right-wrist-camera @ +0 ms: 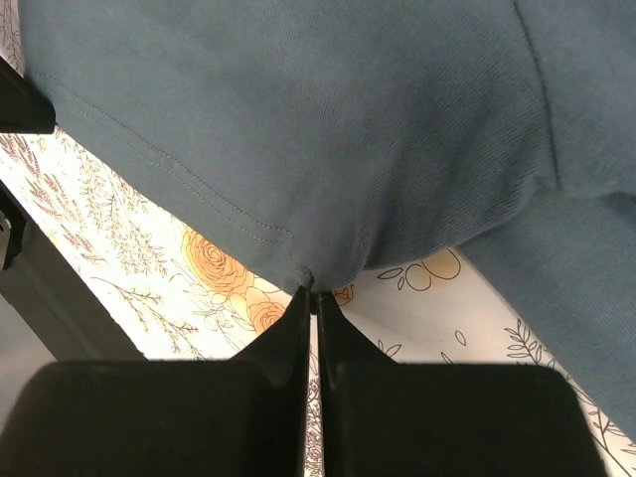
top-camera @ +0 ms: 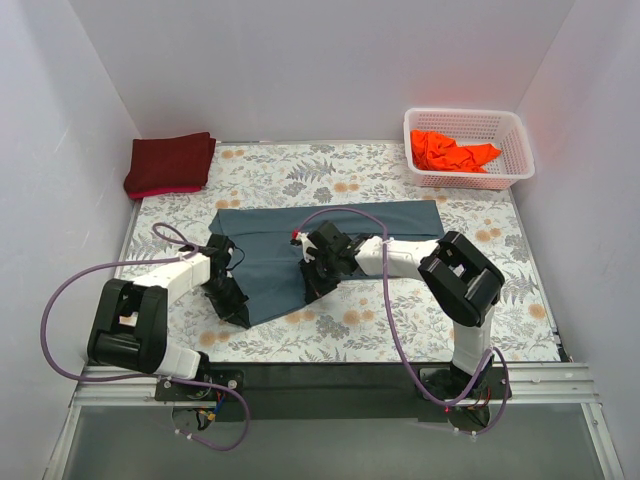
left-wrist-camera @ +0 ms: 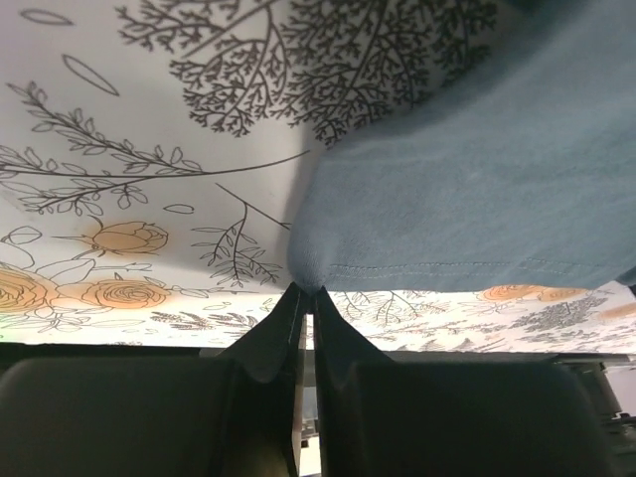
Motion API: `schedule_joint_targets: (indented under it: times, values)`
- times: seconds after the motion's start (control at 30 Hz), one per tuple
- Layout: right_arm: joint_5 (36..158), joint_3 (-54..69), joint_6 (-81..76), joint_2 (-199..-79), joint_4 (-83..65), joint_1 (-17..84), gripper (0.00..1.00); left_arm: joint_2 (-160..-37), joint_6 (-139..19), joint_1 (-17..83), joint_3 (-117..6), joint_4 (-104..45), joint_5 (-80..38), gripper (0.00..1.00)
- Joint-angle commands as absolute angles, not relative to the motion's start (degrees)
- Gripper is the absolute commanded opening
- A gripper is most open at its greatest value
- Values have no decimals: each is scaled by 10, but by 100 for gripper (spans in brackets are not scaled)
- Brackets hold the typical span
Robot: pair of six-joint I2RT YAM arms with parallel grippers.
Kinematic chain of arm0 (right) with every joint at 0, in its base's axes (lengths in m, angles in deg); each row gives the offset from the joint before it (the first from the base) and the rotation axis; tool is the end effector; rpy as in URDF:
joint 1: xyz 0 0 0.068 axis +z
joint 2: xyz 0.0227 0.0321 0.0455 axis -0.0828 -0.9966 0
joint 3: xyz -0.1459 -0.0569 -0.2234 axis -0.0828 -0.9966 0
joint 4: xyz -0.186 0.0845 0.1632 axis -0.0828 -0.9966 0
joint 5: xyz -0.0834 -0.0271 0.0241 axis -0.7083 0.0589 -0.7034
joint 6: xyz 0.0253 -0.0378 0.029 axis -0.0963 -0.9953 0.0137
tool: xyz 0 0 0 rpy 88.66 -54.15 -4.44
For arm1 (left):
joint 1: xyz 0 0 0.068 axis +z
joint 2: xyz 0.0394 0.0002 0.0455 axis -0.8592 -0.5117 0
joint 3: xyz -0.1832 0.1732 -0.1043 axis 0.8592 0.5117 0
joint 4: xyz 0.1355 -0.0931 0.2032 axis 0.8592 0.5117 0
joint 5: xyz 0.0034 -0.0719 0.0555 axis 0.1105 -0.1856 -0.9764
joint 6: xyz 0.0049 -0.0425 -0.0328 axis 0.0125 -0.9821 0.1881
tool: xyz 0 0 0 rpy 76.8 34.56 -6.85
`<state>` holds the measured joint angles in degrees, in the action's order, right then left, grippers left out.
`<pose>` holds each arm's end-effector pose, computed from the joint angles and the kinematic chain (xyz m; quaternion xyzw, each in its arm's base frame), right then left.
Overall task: Fold and stack the t-shirts
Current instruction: Fold the tshirt
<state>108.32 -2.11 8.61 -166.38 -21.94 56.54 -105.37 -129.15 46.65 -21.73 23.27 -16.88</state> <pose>0.2293 0.3104 0.1533 -0.3209 0.8870 0.2984 0.1458 0.1875 -0.0497 0.1407 0.5594 -0.8207 0.0473 0.1060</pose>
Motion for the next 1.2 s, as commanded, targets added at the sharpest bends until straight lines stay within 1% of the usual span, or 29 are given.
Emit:
schedule_joint_targets:
  times: [0.0, 0.13, 0.3, 0.43, 0.47, 0.63, 0.9, 1.17]
  values:
    - [1065, 7, 80, -1670, -230, 570, 1, -1050, -1289, 460, -220, 197, -187, 0]
    - [1052, 41, 70, -1665, -249, 569, 1, -1036, -1294, 460, -257, 209, -200, 0]
    - [1034, 98, 54, -1669, -280, 556, 1, -1055, -1289, 460, -373, 233, -249, 0]
    - [1037, 153, 54, -1681, -292, 527, 1, -1107, -1268, 464, -465, 229, -287, 0]
    - [1040, 161, 54, -1690, -295, 514, 1, -1121, -1265, 467, -481, 227, -314, 0]
    - [1048, 227, 46, -1728, -297, 474, 1, -1192, -1246, 482, -575, 195, -327, 0]
    - [1071, 338, 42, -1811, -298, 432, 1, -1292, -1222, 496, -663, 136, -337, 0]
    - [1078, 358, 48, -1853, -297, 417, 1, -1334, -1206, 502, -691, 99, -341, 0]
